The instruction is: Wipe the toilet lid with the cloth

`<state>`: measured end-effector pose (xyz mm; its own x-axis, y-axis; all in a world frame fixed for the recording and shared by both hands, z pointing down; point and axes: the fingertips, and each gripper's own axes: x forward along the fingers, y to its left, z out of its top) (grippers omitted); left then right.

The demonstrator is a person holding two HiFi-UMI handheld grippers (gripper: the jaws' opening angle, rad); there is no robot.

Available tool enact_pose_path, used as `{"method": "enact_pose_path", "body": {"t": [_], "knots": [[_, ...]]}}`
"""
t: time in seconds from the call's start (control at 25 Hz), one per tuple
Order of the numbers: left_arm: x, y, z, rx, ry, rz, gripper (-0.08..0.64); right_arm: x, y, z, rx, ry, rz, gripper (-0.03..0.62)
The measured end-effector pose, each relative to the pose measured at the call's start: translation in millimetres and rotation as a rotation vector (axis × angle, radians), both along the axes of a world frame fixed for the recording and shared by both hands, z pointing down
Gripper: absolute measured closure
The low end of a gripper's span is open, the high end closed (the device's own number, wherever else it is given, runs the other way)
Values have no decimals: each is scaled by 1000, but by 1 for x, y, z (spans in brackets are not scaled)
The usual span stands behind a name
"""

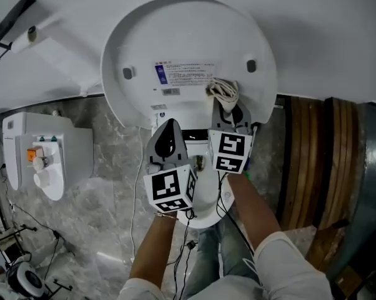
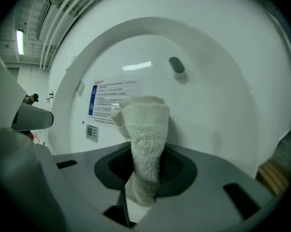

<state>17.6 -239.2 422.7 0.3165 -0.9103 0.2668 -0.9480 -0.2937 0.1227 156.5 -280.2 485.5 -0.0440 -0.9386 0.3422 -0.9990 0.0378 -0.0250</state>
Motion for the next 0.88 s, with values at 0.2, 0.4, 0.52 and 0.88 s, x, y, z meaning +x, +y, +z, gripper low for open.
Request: {"method": "enact_pose_path", "body": {"t": [0.2, 0.4, 0.52, 0.88], "knots": [[53, 0, 11, -16, 28, 70, 566, 55, 16, 6, -20, 17, 125, 494], [45, 2, 17, -30, 37, 11, 566, 46, 21, 4, -20, -6, 84, 494], [9, 1, 24, -31, 2, -39, 566, 2, 18, -3, 16, -29, -20, 495], [-146, 14, 61, -31, -42, -315, 566, -174, 3, 36, 27, -93, -354, 495]]}}
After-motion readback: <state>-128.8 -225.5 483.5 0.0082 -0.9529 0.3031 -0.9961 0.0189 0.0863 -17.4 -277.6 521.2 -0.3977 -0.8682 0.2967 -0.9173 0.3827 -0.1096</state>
